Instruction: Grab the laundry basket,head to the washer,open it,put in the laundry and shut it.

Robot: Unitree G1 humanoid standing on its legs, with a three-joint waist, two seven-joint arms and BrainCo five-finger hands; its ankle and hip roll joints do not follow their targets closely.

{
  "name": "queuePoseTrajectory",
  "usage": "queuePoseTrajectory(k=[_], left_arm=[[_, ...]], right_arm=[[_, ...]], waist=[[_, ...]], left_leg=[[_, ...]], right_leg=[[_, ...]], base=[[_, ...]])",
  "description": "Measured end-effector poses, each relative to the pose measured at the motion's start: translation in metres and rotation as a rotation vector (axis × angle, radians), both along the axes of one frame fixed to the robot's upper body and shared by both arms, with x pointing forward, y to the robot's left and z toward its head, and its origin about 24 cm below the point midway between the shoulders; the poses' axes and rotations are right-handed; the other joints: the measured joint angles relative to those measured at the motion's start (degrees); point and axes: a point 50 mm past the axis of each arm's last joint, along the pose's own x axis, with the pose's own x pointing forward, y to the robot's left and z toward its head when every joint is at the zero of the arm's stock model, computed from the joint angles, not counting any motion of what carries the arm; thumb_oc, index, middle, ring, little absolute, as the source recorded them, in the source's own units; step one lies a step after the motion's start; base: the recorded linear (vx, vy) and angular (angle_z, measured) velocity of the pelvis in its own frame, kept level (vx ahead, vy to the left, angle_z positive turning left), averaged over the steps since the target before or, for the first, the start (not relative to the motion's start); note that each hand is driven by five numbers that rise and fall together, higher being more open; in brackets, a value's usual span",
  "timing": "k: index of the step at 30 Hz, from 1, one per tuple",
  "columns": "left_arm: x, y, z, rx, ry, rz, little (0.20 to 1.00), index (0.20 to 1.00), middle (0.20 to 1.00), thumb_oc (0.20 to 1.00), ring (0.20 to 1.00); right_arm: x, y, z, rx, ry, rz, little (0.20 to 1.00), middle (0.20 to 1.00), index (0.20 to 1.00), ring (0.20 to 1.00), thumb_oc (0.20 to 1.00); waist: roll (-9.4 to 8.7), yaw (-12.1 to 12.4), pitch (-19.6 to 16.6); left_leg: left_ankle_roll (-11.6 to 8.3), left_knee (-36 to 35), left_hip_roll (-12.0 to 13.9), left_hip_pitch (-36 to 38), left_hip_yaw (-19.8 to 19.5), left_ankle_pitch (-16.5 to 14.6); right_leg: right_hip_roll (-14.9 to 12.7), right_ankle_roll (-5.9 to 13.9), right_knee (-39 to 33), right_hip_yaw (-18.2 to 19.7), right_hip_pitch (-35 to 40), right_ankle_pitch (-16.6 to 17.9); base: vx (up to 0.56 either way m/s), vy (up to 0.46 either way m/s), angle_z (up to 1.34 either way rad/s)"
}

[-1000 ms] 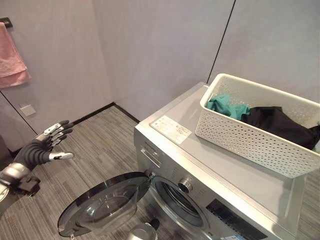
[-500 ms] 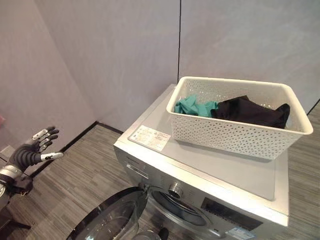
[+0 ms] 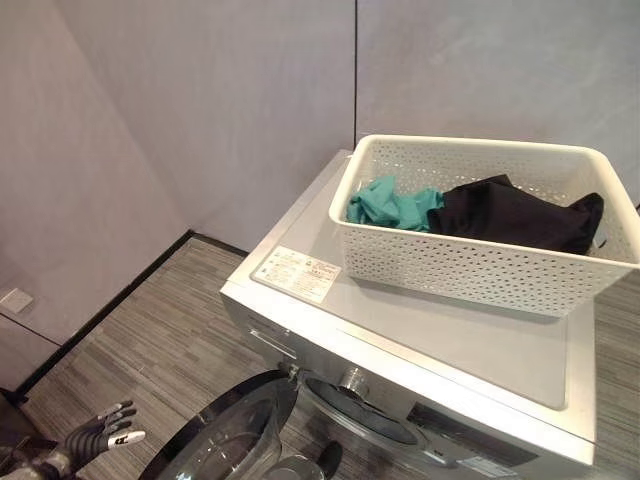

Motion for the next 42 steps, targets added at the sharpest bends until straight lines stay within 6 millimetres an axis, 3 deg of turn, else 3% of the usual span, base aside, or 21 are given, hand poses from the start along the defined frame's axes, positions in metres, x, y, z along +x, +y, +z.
queuePoseTrajectory(k=[3, 6, 8, 10, 11, 13, 14, 22, 33, 42], left_arm=[[0.004, -0.005, -0.015, 0.011, 0.026, -0.021, 1.0, 1.0, 1.0, 1.0, 1.0], [0.003, -0.01, -0.035, 0.04, 0.034, 0.053, 1.0, 1.0, 1.0, 1.0, 1.0], [0.001, -0.017, -0.055, 0.07, 0.055, 0.159, 1.0, 1.0, 1.0, 1.0, 1.0], [0.001, -0.029, -0.074, 0.05, 0.061, 0.266, 1.0, 1.0, 1.0, 1.0, 1.0], [0.0, -0.044, -0.084, 0.011, 0.062, 0.27, 1.0, 1.0, 1.0, 1.0, 1.0], [-0.001, -0.063, -0.097, -0.028, 0.079, 0.31, 1.0, 1.0, 1.0, 1.0, 1.0], [-0.003, -0.068, -0.099, -0.034, 0.082, 0.315, 1.0, 1.0, 1.0, 1.0, 1.0], [-0.004, -0.057, -0.091, 0.031, 0.024, 0.309, 1.0, 1.0, 1.0, 1.0, 1.0], [0.009, -0.06, -0.087, 0.09, -0.031, 0.259, 1.0, 1.0, 1.0, 1.0, 1.0], [0.01, -0.06, -0.086, 0.158, -0.029, 0.196, 1.0, 1.0, 1.0, 1.0, 1.0]], right_arm=[[-0.004, 0.015, -0.022, 0.047, 0.05, 0.044, 1.0, 1.0, 1.0, 1.0, 1.0], [0.001, 0.054, -0.071, 0.176, 0.116, 0.14, 1.0, 1.0, 1.0, 1.0, 1.0], [-0.001, 0.093, -0.108, 0.316, 0.149, 0.176, 1.0, 1.0, 1.0, 1.0, 1.0], [0.004, 0.15, -0.147, 0.486, 0.205, 0.252, 1.0, 1.0, 1.0, 1.0, 1.0], [0.006, 0.189, -0.167, 0.605, 0.252, 0.305, 1.0, 1.0, 1.0, 1.0, 1.0], [0.015, 0.22, -0.179, 0.684, 0.254, 0.377, 1.0, 1.0, 1.0, 1.0, 1.0], [0.017, 0.228, -0.182, 0.714, 0.246, 0.386, 1.0, 1.0, 1.0, 1.0, 1.0], [0.011, 0.224, -0.181, 0.69, 0.316, 0.491, 1.0, 1.0, 1.0, 1.0, 1.0], [-0.011, 0.226, -0.181, 0.705, 0.432, 0.572, 1.0, 1.0, 1.0, 1.0, 1.0], [0.003, 0.228, -0.182, 0.69, 0.449, 0.668, 1.0, 1.0, 1.0, 1.0, 1.0]], waist=[[-1.07, -1.48, 0.03], [-3.42, -1.19, -0.09], [-4.51, -0.75, 0.38], [-4.53, -0.28, 0.75], [-2.35, 0.0, 0.41], [0.1, -0.35, 0.11], [0.43, -0.45, -0.07], [-2.35, -0.32, -1.6], [-2.59, -0.59, -1.7], [-3.05, -0.44, -1.6]], left_leg=[[-0.1, -0.55, 0.62, 0.25, 0.03, 0.08], [-0.17, -0.64, 0.83, 0.18, -0.04, 0.1], [-0.25, -0.54, 0.92, -0.04, -0.12, 0.02], [-0.34, -0.4, 0.74, -0.14, -0.15, 0.06], [-0.39, -0.3, 0.42, -0.21, -0.19, 0.13], [-0.57, -0.04, 0.02, -0.65, -0.28, 0.07], [-0.6, 0.09, 0.02, -0.9, -0.29, 0.1], [-0.86, -0.39, 0.5, -0.93, -1.38, 0.66], [-1.1, -1.73, 0.68, -0.91, -1.58, 1.98], [-1.18, -1.82, 0.82, -0.96, -1.59, 2.3]], right_leg=[[0.45, -0.15, -0.32, 0.05, 0.02, 0.1], [0.81, -0.33, -0.85, 0.03, 0.15, 0.21], [0.93, -0.44, -1.06, -0.01, 0.11, 0.18], [1.01, -0.58, -1.06, -0.31, 0.24, 0.29], [0.75, -0.44, -1.03, -0.45, 0.28, 0.5], [0.57, -0.15, -1.08, -1.07, 0.38, 0.68], [0.49, -0.1, -1.08, -1.31, 0.2, 0.71], [1.08, -0.2, -1.35, -2.17, 0.25, 0.82], [1.25, -0.22, -1.54, -2.96, 0.04, 1.13], [1.41, -0.28, -1.63, -2.98, 0.0, 1.36]], base=[[-0.01, 0.011, 0.0], [0.0, 0.0, 0.0], [-0.01, 0.028, 0.05], [0.0, 0.025, 0.09], [0.01, 0.017, 0.12], [0.02, 0.004, 0.15], [0.03, -0.003, 0.17], [0.01, -0.003, 0.04], [0.0, -0.007, 0.04], [0.0, 0.0, 0.0]])
